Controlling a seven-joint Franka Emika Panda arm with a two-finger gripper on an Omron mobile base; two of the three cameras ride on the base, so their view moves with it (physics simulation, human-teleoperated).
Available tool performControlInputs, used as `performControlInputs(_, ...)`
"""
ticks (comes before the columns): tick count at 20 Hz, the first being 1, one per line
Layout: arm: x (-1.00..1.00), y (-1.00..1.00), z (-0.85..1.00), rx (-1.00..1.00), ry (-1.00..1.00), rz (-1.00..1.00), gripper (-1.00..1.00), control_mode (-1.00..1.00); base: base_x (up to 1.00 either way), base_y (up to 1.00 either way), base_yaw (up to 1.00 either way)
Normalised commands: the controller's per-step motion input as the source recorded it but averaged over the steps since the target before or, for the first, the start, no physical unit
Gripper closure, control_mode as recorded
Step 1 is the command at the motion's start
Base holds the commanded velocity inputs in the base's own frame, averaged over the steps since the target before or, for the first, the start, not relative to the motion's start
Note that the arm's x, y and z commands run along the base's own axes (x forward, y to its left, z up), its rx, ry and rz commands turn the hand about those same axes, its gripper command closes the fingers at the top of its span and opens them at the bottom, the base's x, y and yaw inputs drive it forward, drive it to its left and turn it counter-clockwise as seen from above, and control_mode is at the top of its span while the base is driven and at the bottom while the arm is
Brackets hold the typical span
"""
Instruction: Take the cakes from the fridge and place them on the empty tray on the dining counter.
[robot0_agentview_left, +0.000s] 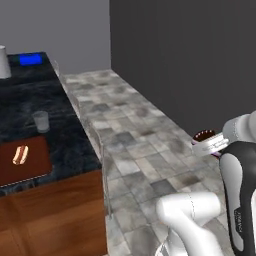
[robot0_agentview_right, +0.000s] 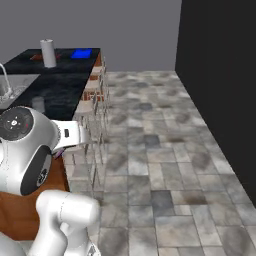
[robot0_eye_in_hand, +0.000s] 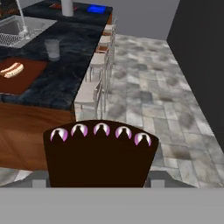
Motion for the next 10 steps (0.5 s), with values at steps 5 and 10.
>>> performControlInputs(5,0.0,0.0,0.0,0.0,0.0,0.0,1.0,1.0,0.68,-0.38,0.0)
performControlInputs(10,0.0,0.0,0.0,0.0,0.0,0.0,1.0,1.0,1.0,0.0,0.0)
